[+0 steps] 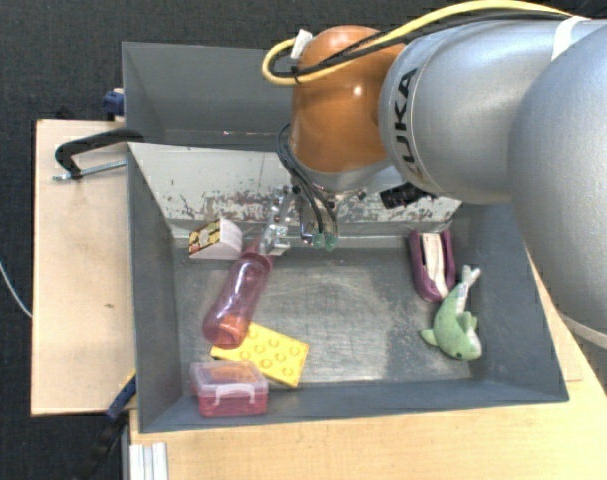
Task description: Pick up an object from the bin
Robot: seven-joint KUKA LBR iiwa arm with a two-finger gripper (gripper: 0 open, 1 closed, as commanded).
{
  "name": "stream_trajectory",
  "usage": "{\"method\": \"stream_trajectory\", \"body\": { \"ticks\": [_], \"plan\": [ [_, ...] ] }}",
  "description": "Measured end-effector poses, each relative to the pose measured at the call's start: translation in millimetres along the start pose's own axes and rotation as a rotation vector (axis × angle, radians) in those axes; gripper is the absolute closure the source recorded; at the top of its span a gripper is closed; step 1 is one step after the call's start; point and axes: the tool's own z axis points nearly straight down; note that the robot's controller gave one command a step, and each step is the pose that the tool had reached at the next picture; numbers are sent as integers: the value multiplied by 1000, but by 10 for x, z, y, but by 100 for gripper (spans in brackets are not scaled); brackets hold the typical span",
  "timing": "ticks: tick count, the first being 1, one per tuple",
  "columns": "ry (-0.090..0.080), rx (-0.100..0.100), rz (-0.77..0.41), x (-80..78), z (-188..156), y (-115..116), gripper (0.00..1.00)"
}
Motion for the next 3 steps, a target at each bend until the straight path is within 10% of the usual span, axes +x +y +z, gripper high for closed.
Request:
{"method": "stream_trajectory", "body": {
  "ticks": [1,2,3],
  "plan": [
    [2,0,-86,167,124,206,100],
    [4,1,168,421,106,266,100],
    [1,0,14,438,34,276,100]
  ]
}}
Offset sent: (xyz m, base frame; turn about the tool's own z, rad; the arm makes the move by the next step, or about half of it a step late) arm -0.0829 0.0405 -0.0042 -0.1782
